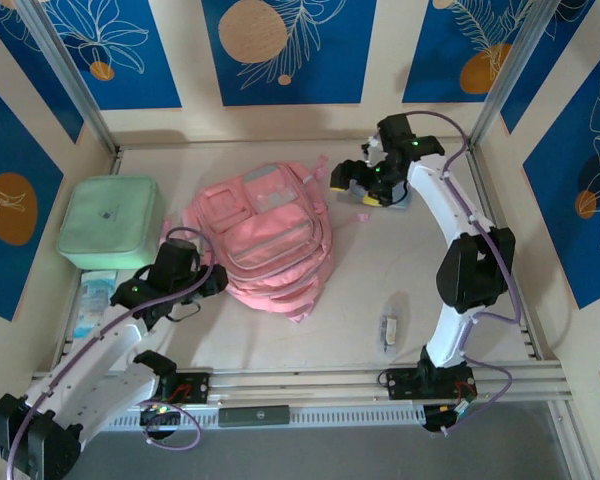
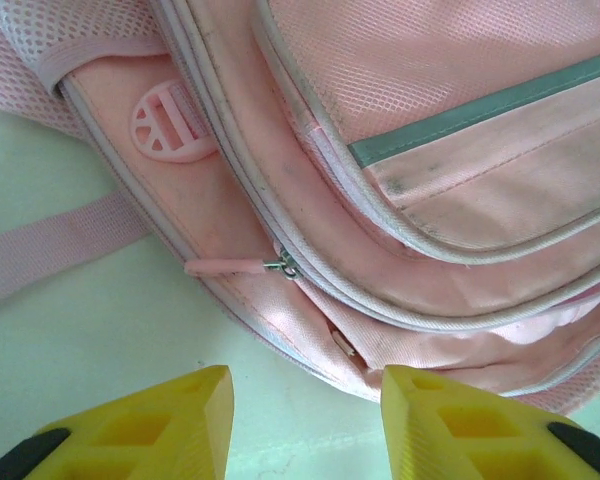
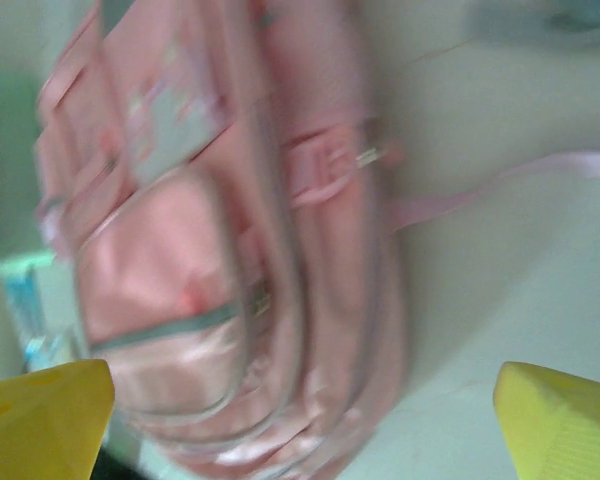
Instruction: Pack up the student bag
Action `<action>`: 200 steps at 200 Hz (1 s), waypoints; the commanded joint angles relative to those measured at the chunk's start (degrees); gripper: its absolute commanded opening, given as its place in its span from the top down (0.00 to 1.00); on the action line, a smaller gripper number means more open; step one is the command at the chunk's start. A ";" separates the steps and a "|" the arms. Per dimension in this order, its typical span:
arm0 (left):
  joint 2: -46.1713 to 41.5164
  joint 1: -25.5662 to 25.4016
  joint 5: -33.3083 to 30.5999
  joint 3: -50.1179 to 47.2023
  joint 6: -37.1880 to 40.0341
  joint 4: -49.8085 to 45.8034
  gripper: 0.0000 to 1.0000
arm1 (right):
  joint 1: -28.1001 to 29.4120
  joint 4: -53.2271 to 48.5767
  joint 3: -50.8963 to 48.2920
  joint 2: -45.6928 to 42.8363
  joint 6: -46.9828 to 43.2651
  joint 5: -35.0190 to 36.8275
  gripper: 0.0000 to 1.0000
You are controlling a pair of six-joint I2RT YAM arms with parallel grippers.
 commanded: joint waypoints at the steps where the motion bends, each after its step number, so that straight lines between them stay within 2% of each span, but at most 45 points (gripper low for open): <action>1: 0.20 -2.36 0.60 2.57 -2.78 -0.32 0.55 | -3.51 2.22 2.30 3.77 2.54 10.89 0.01; 56: 8.30 -12.70 -5.27 7.85 -5.00 5.91 0.49 | -9.44 8.73 11.44 15.92 -0.11 14.09 0.01; 93: 15.34 -15.48 -5.67 10.29 -6.22 12.06 0.45 | -10.46 12.22 17.25 23.27 -4.89 12.78 0.01; 139: 22.57 -16.89 -5.70 14.17 -5.48 15.44 0.39 | -11.73 4.88 33.65 36.09 -8.41 8.02 0.01; 155: 23.78 -16.87 -5.79 14.93 -5.31 15.28 0.37 | -11.73 1.02 37.89 39.35 -8.26 8.86 0.01; 179: 23.89 -16.87 -6.95 14.66 -4.93 15.05 0.34 | -11.55 -0.68 35.59 39.32 -6.67 9.70 0.01; 200: 23.38 -16.85 -7.83 13.49 -4.91 15.29 0.32 | -11.15 1.12 26.99 34.51 -4.95 11.19 0.01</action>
